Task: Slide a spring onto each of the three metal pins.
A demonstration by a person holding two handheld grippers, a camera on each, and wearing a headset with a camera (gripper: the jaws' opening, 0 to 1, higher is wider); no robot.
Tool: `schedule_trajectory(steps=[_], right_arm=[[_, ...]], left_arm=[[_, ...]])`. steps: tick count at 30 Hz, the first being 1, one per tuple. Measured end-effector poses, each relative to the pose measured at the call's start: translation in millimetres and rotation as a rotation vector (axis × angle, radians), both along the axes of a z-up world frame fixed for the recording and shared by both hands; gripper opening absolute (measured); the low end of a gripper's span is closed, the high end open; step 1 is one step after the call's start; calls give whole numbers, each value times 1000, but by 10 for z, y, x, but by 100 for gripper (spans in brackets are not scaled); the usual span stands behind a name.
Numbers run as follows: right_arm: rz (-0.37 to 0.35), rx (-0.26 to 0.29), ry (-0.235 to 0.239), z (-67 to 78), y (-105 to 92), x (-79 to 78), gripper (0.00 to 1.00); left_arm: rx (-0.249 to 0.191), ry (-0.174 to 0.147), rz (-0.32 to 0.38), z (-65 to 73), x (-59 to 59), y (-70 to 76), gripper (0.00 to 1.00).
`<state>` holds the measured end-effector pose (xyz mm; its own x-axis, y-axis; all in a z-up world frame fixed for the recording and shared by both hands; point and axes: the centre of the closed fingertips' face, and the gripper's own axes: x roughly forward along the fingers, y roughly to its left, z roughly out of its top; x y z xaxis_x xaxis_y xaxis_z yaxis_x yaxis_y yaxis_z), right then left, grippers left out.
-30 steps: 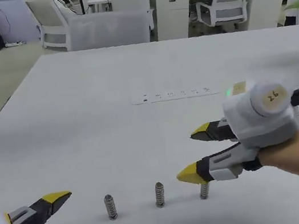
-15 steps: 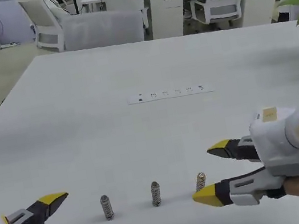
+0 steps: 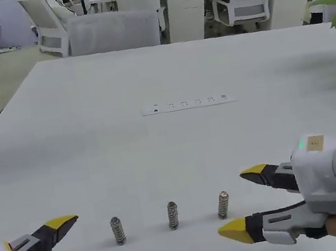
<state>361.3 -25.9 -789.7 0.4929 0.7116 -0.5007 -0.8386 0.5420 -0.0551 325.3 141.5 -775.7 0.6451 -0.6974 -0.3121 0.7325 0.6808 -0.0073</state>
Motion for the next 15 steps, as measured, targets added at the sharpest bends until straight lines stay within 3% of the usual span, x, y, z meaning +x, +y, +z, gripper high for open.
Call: schedule_trajectory(steps=[15], right_arm=[[-16,6,8,-21,-15,1,68]], left_arm=[[-1,5,-16,-34,-25,-59,83]])
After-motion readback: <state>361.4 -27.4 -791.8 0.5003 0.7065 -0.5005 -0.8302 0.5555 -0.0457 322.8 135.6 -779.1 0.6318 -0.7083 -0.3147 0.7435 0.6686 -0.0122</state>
